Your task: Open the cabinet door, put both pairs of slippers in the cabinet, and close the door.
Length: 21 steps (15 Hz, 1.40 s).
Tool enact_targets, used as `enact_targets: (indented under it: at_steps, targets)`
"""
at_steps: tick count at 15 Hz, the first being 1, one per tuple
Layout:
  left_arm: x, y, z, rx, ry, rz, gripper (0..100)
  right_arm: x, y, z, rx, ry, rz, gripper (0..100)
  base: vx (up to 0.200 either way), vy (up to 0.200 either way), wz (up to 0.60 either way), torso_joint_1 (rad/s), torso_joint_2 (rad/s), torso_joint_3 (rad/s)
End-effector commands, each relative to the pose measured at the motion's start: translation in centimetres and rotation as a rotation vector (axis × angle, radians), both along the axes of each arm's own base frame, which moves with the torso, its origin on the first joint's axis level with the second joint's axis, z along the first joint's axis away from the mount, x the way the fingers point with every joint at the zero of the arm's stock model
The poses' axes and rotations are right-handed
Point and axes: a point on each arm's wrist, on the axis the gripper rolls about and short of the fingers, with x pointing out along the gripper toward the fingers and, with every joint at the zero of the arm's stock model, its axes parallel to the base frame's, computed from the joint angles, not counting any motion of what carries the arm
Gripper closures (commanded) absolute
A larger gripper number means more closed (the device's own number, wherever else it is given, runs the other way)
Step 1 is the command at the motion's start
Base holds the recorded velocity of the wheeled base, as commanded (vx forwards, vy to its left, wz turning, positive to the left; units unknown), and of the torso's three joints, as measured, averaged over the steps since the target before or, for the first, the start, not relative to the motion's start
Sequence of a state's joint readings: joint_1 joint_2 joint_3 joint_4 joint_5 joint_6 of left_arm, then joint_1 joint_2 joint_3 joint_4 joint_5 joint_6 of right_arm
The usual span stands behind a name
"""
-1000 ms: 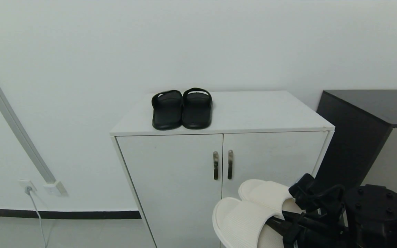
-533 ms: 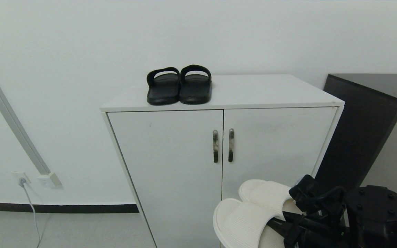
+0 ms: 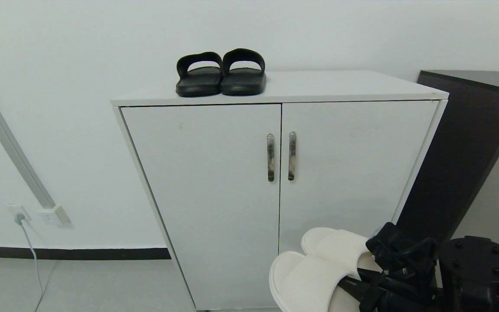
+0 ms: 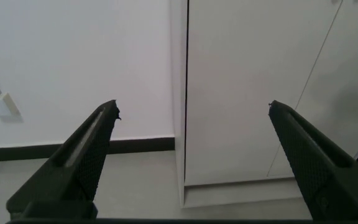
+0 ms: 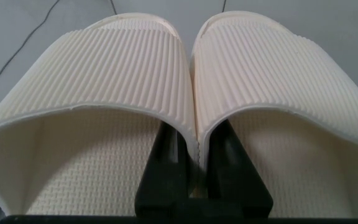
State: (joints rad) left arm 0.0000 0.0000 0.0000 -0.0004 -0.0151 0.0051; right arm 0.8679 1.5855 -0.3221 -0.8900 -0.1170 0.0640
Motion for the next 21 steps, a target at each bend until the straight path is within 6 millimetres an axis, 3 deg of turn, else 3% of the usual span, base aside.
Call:
enact_targets:
  at_steps: [1,10,11,12,13,16,21]
  targets:
    - [0.0,0.0,0.0,0.004,0.003,-0.002,0,0.0,0.0,0.1,0.002,-0.001,0.001,100,0.0,0.0,0.0,0.0,0.0,0.0]
    - [0.3,0.0,0.5,0.018,0.032,-0.011,0,-0.5,-0.2,0.0,-0.005,-0.007,0.026,100,0.0,0.0,0.0,-0.008,0.04,0.038]
    - [0.3,0.0,1.9,0.002,0.013,-0.019,0,-0.5,-0.2,0.0,-0.005,-0.007,0.028,100,0.0,0.0,0.0,0.0,0.0,0.0]
    - [0.3,-0.1,5.6,-0.093,-0.022,-0.058,0,-0.5,-0.2,0.1,-0.003,-0.009,0.026,100,0.0,0.0,0.0,0.0,0.0,0.0]
    - [1.2,-0.2,6.7,-0.096,0.028,-0.09,0,-0.5,-0.2,0.1,-0.001,-0.01,0.028,100,0.0,0.0,0.0,0.0,0.0,0.0]
    - [4.1,-0.4,7.1,-0.044,0.177,-0.189,0,-0.6,-0.2,-0.1,-0.007,-0.004,0.029,100,0.0,0.0,0.0,0.0,0.0,0.0]
    - [8.4,-1.2,10.1,-0.057,0.143,-0.397,0,-0.6,-0.2,-0.1,-0.008,-0.003,0.031,100,0.0,0.0,0.0,0.0,0.0,0.0]
